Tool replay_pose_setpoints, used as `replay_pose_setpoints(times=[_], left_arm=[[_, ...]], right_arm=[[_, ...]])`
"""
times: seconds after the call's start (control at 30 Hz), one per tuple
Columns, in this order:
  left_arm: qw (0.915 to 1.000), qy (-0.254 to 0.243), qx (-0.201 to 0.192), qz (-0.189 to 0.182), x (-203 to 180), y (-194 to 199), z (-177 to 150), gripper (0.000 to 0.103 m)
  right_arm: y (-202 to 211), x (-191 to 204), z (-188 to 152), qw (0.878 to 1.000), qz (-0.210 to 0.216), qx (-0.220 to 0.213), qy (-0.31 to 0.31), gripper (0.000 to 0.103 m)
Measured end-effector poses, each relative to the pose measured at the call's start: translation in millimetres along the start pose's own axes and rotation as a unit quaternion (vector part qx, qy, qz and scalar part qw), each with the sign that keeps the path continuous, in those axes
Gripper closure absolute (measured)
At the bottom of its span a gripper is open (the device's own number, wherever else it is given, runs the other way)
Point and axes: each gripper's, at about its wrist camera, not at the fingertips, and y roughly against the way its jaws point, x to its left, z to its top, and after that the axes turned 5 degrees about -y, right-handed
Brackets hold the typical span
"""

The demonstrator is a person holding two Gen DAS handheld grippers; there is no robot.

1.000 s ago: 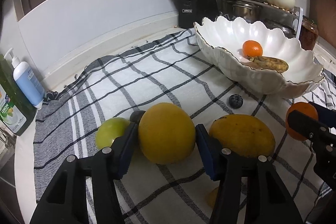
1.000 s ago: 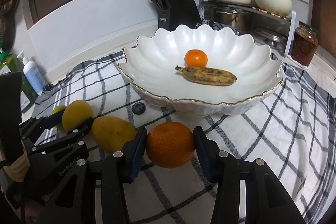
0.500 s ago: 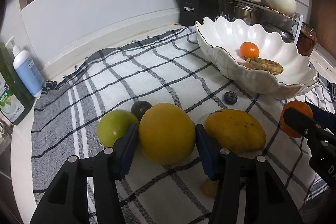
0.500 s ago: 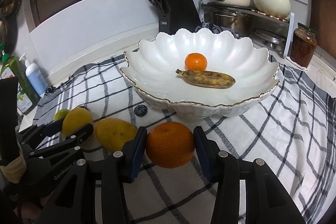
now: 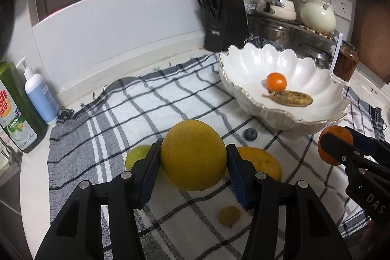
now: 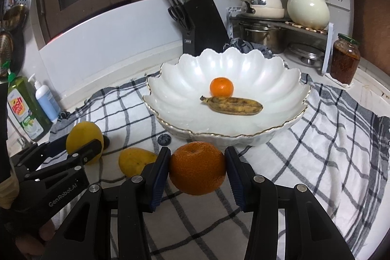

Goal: Organize fruits
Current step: 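Lift the pomelo with the left tool while the right tool holds the tangerine, then lower the pomelo and tangerine into the white bowl and open both tools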

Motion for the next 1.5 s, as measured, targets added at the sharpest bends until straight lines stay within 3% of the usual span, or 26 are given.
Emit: replay_pose_setpoints(times=[0.53, 1.03, 1.5], left_arm=[[0.9986, -0.004, -0.044, -0.029, -24.8, 30.0, 43.2, 0.050], [0.9951, -0.017, -0.071, -0.067, -53.5, 27.1, 96.4, 0.050], [0.9956, -0.018, -0.041, -0.083, -70.8, -17.7, 115.4, 0.050]], right_arm=[[34.9, -21.2, 31.2, 0.999, -0.010, -0.042, -0.009, 0.056], [41.8, -51.1, 82.0, 0.997, -0.035, -0.074, -0.010, 0.056], [8.5, -75.3, 106.7, 0.997, -0.052, -0.062, -0.015, 0.056]])
